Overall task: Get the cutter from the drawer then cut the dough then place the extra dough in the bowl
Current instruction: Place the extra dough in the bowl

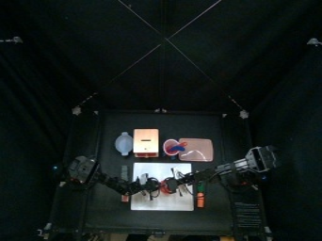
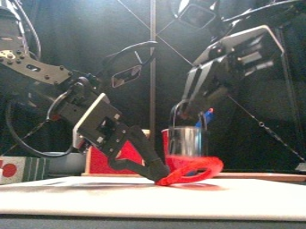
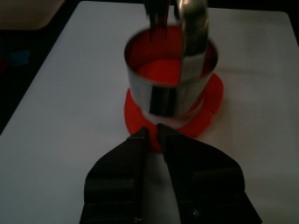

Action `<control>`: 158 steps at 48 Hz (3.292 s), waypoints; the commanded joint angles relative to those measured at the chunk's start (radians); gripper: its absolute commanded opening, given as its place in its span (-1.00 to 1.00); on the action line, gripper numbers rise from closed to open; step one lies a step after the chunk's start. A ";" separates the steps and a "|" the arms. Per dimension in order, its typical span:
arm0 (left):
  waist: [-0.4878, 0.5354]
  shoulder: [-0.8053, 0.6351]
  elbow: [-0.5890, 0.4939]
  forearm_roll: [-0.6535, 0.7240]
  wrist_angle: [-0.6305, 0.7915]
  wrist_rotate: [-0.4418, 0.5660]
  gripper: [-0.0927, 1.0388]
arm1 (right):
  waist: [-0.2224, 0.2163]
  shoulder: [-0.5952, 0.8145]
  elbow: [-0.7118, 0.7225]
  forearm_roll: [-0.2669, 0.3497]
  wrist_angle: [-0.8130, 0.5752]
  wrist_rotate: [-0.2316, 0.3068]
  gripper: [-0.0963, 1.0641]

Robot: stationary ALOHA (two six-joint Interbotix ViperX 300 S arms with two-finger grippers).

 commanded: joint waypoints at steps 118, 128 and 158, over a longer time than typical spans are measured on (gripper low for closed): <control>0.160 -0.038 -0.051 0.187 0.285 0.002 0.52 | -0.106 -0.153 0.213 0.061 -0.132 0.008 0.47; 0.160 -0.041 -0.049 0.192 0.293 0.008 0.26 | -0.107 -0.144 0.209 0.061 -0.132 0.008 0.47; 0.175 -0.430 0.195 0.258 -0.048 0.018 0.18 | -0.115 -0.155 0.196 0.061 -0.132 0.008 0.47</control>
